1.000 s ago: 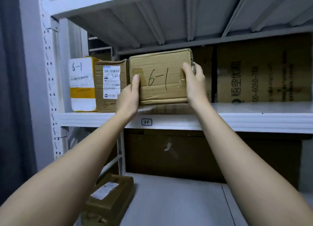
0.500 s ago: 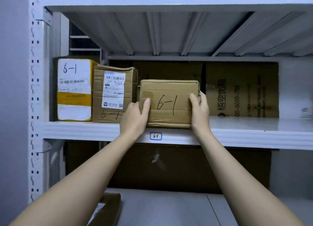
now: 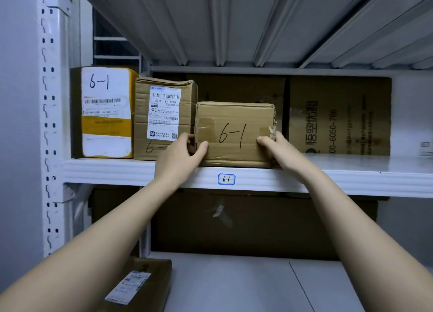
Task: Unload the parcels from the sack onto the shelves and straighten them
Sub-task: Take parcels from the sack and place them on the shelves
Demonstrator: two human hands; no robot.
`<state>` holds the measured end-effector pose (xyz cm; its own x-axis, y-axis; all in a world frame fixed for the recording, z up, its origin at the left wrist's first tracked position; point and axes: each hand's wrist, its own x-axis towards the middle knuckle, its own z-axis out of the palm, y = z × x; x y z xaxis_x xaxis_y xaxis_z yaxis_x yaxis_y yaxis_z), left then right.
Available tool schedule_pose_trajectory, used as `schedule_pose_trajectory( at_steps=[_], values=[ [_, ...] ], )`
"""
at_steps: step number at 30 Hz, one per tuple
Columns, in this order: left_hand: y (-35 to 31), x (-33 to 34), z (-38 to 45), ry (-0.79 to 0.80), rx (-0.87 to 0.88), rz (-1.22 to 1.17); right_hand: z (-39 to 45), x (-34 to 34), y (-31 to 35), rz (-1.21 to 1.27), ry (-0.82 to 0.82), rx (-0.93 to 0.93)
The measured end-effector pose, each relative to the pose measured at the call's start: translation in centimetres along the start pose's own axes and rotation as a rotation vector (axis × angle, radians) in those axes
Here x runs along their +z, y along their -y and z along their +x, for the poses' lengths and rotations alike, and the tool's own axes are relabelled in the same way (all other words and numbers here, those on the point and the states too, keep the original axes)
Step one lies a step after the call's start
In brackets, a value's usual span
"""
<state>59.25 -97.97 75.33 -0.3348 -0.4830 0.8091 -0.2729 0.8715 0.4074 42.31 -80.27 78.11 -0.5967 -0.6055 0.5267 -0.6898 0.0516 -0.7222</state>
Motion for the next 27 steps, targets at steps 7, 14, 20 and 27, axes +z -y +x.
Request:
schedule_pose_trajectory(
  at_steps=[7, 14, 20, 27],
  values=[
    [0.7, -1.2, 1.6, 0.118, -0.093, -0.2, 0.7, 0.6, 0.8, -0.122, -0.007, 0.045],
    [-0.2, -1.4, 2.4, 0.078, -0.048, 0.072, 1.8, 1.6, 0.6, -0.198, -0.069, 0.09],
    [-0.7, -1.5, 3.1, 0.086, -0.055, 0.212, 1.9, 2.2, 0.5, -0.261, -0.112, 0.093],
    [-0.7, -1.4, 2.9, 0.1, -0.043, 0.207, 1.9, 2.5, 0.4, -0.315, -0.171, 0.088]
  ],
)
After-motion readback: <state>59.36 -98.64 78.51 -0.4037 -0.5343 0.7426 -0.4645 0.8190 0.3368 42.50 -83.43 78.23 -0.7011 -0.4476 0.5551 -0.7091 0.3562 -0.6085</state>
